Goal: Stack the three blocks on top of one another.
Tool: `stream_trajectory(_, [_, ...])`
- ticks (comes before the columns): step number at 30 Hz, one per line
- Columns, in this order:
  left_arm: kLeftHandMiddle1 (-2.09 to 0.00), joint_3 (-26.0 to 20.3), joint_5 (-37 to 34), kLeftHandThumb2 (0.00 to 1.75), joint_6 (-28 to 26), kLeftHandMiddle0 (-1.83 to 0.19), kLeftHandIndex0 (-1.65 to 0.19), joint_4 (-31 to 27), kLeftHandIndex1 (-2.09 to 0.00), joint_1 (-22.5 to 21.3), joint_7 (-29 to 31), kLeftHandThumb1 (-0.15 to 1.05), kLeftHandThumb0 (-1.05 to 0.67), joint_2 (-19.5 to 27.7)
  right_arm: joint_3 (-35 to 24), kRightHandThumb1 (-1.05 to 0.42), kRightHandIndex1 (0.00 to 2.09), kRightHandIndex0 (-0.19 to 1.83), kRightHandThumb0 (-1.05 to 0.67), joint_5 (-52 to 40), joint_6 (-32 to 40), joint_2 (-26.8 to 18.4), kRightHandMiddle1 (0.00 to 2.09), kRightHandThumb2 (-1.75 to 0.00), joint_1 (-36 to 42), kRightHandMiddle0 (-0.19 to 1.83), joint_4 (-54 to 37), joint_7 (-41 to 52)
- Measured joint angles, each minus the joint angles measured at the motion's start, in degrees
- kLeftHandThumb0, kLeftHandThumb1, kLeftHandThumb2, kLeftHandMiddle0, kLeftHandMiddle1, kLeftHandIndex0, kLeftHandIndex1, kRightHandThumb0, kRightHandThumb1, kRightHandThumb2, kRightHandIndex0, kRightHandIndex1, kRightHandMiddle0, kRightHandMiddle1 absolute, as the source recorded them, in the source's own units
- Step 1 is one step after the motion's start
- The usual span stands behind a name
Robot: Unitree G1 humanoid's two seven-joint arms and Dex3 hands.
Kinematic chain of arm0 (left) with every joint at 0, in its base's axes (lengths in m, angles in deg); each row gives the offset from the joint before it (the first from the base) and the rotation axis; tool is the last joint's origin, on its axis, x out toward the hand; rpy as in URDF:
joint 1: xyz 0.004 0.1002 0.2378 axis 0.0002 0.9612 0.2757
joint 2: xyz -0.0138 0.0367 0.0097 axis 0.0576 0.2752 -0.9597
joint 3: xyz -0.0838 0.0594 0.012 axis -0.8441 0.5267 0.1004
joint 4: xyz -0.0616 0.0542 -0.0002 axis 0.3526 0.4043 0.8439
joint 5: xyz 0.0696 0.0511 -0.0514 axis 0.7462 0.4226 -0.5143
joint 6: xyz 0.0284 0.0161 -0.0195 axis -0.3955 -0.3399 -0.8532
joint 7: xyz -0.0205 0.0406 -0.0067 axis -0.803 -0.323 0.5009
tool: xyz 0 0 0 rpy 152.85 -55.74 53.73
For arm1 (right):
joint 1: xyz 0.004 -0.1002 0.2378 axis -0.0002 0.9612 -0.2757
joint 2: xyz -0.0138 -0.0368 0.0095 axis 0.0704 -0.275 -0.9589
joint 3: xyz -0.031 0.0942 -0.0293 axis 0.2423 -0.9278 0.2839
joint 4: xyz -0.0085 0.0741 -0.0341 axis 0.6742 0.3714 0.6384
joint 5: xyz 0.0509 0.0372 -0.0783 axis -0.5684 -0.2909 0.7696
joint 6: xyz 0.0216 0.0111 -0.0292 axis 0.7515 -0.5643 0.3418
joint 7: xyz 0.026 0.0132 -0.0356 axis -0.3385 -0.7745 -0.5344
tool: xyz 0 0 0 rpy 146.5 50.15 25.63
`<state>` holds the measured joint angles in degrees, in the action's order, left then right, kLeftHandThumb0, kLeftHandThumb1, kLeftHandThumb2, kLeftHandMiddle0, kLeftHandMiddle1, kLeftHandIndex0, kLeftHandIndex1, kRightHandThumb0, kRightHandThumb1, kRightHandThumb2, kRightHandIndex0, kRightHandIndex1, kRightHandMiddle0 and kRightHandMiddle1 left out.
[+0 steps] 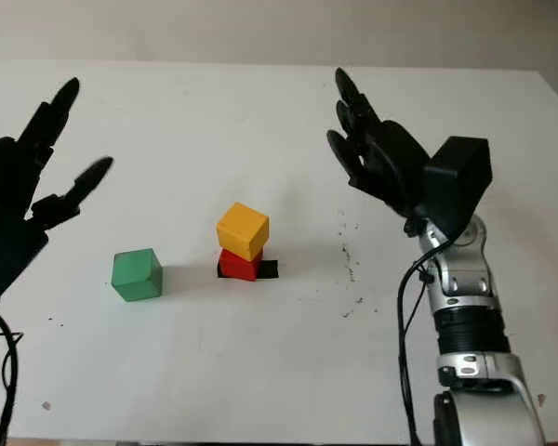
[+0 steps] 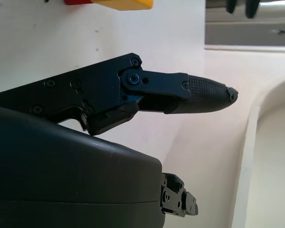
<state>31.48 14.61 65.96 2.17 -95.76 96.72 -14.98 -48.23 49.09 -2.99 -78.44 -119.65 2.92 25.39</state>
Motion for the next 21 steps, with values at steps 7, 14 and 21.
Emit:
stream_trajectory(7, [-0.07, 1.7, 5.7, 0.03, -5.5, -0.12, -0.13, -6.2, -0.09, 1.5, 8.5, 0.91, -0.66, 5.8, -0.3, -1.05, 0.0, -0.19, -0.69, -1.4, 0.0, 4.5, 0.0, -0.63, 1.8, -0.19, -0.6, -4.4])
stream_trajectory(14, [-0.09, 2.6, 8.5, 0.04, -5.1, -0.3, -0.29, -6.8, -0.13, 1.8, 13.6, 0.81, -0.61, 9.9, -0.2, -1.05, 0.0, -0.19, -0.69, -1.0, 0.3, 5.5, 0.0, -0.63, 1.9, -0.19, -1.8, -6.4])
stream_trajectory(21, [-0.04, 4.3, 11.9, 0.05, -5.6, -0.18, -0.31, -7.8, -0.12, 2.1, 18.1, 0.8, -0.65, 12.1, -0.2, -1.05, 0.0, -0.19, -0.67, -0.7, 0.3, 5.5, 0.0, -0.62, 1.9, -0.19, -2.2, -6.5])
